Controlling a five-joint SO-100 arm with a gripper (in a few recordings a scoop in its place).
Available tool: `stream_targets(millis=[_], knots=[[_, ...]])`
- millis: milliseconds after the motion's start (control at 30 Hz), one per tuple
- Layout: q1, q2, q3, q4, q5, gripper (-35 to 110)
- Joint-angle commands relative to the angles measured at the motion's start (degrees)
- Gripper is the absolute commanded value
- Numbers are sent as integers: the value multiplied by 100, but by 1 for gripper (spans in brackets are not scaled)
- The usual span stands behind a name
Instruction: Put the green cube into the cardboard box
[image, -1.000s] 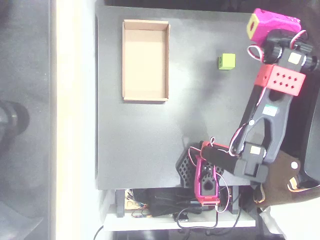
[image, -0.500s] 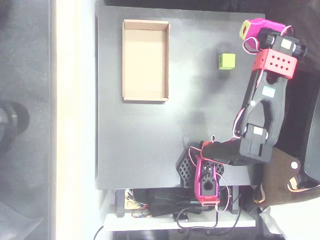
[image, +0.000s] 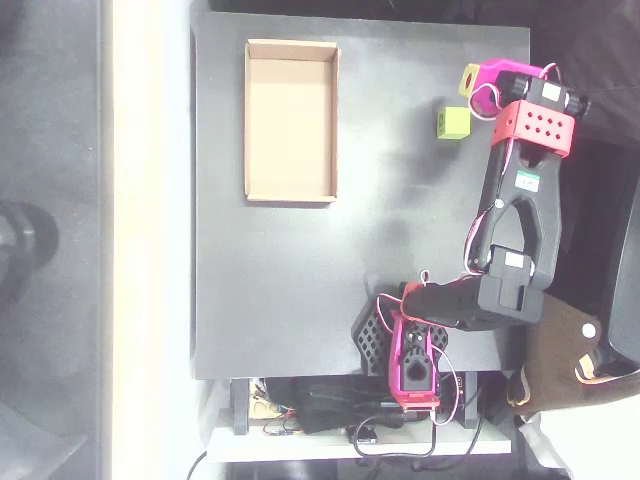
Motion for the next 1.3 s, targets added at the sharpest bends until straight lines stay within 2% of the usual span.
stream_targets(millis=[0, 500, 1267], knots=[[79, 141, 202, 88, 35, 31], [-712, 123, 378, 88, 44, 31], [-413, 26, 475, 97, 97, 38]])
